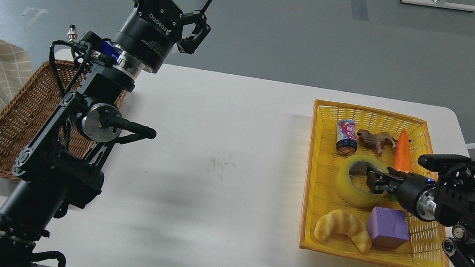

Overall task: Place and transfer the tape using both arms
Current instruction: 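Grasp the yellow tape roll with the right gripper, then lift the tape out and lower it onto the table beside the basket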

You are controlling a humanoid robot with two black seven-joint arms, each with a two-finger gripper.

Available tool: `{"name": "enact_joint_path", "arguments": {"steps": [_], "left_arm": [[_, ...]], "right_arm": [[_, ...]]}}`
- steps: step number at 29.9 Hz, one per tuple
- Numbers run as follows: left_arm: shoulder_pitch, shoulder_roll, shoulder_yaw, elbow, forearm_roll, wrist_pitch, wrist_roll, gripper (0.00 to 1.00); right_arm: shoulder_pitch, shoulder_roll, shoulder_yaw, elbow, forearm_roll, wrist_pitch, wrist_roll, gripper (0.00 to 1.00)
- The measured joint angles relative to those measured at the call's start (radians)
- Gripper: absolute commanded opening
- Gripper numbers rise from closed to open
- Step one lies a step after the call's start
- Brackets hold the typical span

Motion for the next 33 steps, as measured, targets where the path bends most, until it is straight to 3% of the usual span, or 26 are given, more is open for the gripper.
{"name": "enact_joint_path", "arguments": {"steps": [2, 3, 33], "left_arm": [[0.002, 0.001, -0.002, 0.000, 0.000, 0.002, 0.000, 0.98], [0.002, 0.002, -0.003, 0.000, 0.000, 0.002, 0.000, 0.98], [0.024, 0.002, -0.005, 0.002, 0.005, 0.009, 0.002, 0.98]], "right_arm": [[0.000, 0.002, 0.001, 0.003, 0.001, 0.003, -0.005, 0.22], [0.000, 0.003, 0.001, 0.005, 0.001, 0.007, -0.007, 0.20], [0.083, -0.060, 0.104, 0.137, 0.090, 0.094, -0.004, 0.14]]}}
